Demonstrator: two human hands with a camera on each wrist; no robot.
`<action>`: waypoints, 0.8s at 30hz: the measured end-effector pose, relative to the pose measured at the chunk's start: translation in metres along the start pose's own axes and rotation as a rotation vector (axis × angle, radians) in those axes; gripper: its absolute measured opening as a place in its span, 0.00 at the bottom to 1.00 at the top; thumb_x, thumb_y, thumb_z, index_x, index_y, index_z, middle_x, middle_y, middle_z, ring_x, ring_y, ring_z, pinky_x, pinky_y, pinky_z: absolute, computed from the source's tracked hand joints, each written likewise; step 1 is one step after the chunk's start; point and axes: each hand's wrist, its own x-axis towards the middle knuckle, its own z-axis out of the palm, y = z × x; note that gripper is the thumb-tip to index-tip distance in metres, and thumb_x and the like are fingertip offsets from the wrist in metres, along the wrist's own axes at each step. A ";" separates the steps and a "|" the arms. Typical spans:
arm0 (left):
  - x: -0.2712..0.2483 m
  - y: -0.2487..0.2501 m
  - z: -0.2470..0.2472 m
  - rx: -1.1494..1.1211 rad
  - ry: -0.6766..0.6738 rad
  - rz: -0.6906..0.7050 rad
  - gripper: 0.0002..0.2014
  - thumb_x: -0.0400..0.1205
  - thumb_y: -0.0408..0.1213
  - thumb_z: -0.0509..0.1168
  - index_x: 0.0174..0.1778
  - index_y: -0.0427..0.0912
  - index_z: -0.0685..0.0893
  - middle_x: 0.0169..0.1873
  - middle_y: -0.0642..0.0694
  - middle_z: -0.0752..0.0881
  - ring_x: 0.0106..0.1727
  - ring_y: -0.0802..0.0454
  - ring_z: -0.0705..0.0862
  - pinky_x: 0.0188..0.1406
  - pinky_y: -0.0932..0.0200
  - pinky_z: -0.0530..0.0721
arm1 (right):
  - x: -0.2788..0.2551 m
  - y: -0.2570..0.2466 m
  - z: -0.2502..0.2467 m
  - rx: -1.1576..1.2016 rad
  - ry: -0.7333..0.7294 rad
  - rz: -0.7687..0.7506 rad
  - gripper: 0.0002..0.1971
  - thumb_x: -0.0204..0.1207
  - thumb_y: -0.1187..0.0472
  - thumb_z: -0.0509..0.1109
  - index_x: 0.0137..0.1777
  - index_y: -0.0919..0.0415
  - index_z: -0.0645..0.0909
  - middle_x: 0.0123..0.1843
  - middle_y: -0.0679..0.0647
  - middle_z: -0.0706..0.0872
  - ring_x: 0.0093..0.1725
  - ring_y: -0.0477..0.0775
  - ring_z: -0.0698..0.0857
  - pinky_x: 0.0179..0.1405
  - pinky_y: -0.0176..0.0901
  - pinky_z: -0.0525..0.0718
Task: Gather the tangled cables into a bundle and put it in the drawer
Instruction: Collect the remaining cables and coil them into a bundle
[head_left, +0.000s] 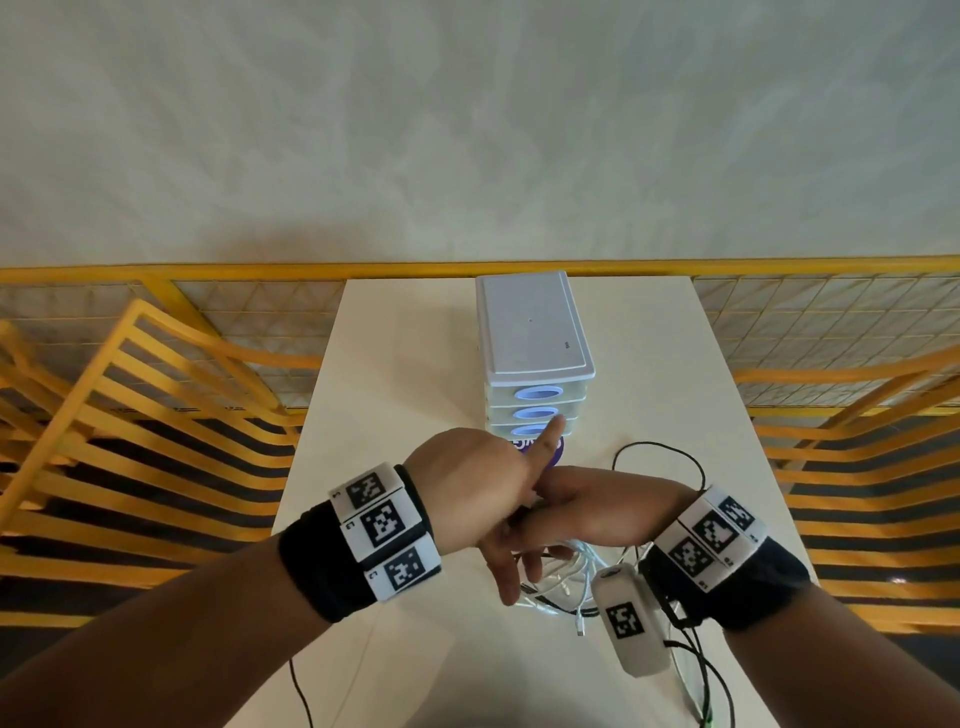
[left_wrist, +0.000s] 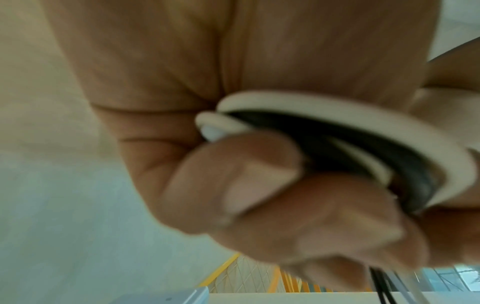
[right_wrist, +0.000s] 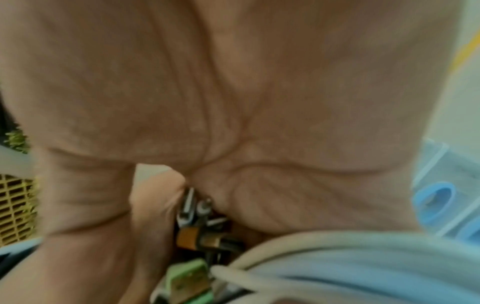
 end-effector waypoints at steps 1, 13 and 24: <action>0.000 -0.001 0.002 0.015 0.058 0.003 0.41 0.92 0.47 0.54 0.88 0.54 0.28 0.48 0.42 0.90 0.50 0.43 0.87 0.50 0.54 0.80 | 0.000 -0.002 0.000 -0.055 -0.022 -0.010 0.08 0.86 0.58 0.67 0.50 0.60 0.85 0.50 0.55 0.94 0.45 0.51 0.89 0.49 0.51 0.79; -0.005 -0.006 0.006 0.128 0.040 0.055 0.72 0.69 0.61 0.81 0.86 0.55 0.25 0.47 0.51 0.92 0.48 0.45 0.89 0.44 0.55 0.81 | 0.000 0.006 0.003 -0.045 -0.051 -0.008 0.11 0.89 0.53 0.63 0.48 0.52 0.84 0.42 0.44 0.91 0.41 0.48 0.82 0.46 0.45 0.78; -0.003 -0.004 0.005 0.117 0.033 -0.002 0.79 0.59 0.70 0.82 0.86 0.55 0.24 0.28 0.52 0.76 0.27 0.54 0.69 0.26 0.61 0.60 | -0.001 0.012 0.002 0.090 -0.005 -0.025 0.14 0.92 0.54 0.58 0.54 0.64 0.78 0.43 0.54 0.83 0.39 0.56 0.76 0.52 0.50 0.75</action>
